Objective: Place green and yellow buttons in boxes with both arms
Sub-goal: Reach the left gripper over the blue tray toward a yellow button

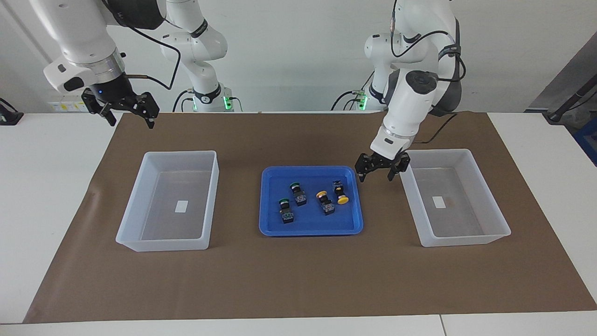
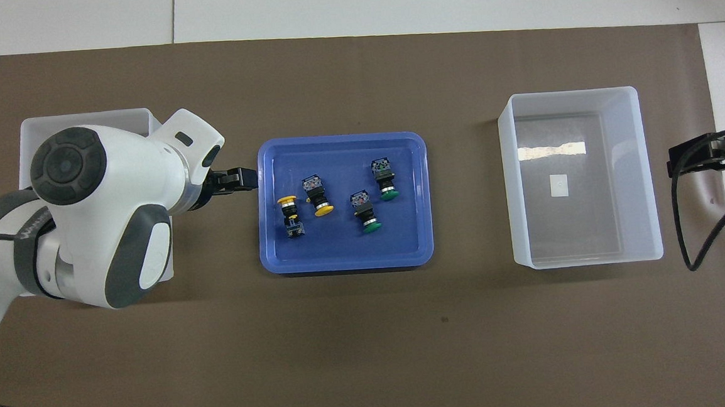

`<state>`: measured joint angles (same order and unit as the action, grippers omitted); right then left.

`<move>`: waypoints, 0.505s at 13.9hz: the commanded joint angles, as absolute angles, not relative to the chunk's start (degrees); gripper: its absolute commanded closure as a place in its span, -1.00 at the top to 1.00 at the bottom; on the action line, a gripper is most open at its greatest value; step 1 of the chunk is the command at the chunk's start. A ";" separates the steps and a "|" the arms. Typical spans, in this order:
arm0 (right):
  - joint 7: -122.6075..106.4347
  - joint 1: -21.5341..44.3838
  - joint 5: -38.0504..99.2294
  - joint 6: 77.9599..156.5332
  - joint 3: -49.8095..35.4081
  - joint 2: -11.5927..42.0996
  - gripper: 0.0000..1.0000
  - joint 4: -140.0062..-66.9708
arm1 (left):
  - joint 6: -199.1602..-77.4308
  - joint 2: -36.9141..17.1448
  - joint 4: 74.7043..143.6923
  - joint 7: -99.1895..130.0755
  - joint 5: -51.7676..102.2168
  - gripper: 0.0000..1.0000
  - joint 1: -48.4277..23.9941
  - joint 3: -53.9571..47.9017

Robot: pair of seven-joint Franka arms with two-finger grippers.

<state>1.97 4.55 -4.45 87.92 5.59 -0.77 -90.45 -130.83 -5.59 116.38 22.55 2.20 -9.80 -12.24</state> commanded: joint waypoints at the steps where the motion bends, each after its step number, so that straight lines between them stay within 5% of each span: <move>1: 1.14 4.04 -3.25 88.51 5.27 -2.11 1.00 -92.02 | -135.17 -5.70 119.97 25.92 3.25 1.00 -12.39 -11.34; 7: 1.23 3.87 -3.25 88.33 5.36 -2.11 1.00 -92.02 | -142.46 -11.94 120.41 35.93 3.16 1.00 -16.08 -11.25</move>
<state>1.97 4.55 -4.45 87.92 5.59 -0.77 -90.45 -139.66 -10.63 119.75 33.33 2.21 -14.60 -12.19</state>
